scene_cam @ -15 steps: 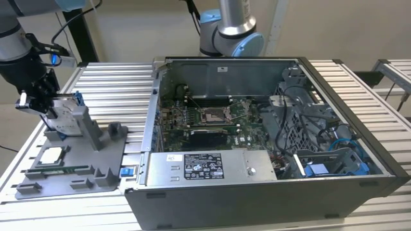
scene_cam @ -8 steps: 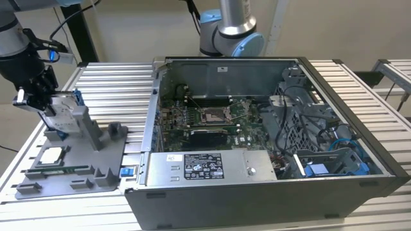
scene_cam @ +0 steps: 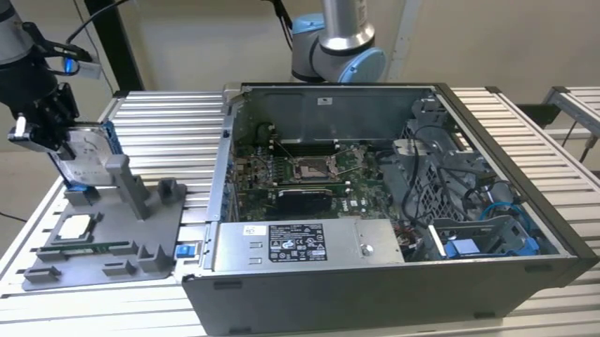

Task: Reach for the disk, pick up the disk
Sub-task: 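Pick up the disk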

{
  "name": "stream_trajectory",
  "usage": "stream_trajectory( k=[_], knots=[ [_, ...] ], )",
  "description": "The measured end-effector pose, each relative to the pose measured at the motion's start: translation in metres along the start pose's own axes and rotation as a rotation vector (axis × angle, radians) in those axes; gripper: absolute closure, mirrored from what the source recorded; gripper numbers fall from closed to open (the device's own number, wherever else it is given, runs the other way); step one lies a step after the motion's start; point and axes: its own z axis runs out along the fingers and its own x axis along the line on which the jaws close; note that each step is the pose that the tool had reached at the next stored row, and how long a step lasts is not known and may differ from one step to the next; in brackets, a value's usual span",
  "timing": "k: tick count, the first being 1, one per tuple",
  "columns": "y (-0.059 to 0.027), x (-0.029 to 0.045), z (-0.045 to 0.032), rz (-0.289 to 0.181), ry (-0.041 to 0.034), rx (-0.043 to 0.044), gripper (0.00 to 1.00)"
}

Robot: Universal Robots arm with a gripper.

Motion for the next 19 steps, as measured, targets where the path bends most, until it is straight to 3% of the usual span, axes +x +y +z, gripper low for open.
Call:
stream_trajectory(
  k=[10, 19],
  knots=[
    [0.0007, -0.0024, -0.0272, 0.0, -0.0013, 0.0002, 1.0],
    [0.0025, -0.005, -0.0569, -0.001, -0.0013, 0.0079, 1.0]
  ],
)
